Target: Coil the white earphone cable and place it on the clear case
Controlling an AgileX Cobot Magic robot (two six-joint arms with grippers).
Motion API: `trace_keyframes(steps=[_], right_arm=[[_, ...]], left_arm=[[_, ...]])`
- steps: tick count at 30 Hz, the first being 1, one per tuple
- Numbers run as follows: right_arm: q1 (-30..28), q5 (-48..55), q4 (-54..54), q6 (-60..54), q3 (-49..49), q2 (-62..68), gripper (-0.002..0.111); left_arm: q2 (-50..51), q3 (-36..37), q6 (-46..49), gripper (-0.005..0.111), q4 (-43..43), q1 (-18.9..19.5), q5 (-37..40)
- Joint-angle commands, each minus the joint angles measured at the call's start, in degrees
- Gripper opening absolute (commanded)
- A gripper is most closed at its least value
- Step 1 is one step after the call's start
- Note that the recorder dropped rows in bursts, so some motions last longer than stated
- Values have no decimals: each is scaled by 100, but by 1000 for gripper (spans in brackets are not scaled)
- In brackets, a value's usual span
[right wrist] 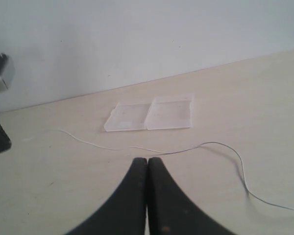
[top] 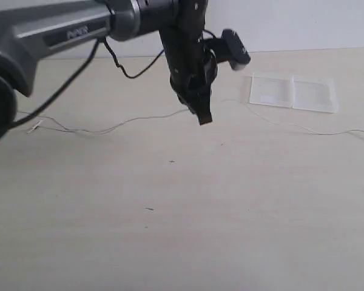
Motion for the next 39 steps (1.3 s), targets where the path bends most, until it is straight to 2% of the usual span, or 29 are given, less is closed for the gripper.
trace_keyframes(steps=[1,6,16,26,39], right_arm=[[1,-38,-41,-8,24,-34,0],[1,-38,-41,-8,24,-34,0],[1,-38,-41,-8,24,-34,0],[1,-38,-41,-8,24,-34,0],[1,-38,-41,-8,24,-34,0]], left_arm=[[-988,-21,-172,0,-1,3,126],[-2390,-21,-300,0,52,3,99],[-3559,-21,-325,0,195,3,144],[-3846,-813,-726,0,290,3,-26],[-3883,-1410,-903,0,290,3,-272]])
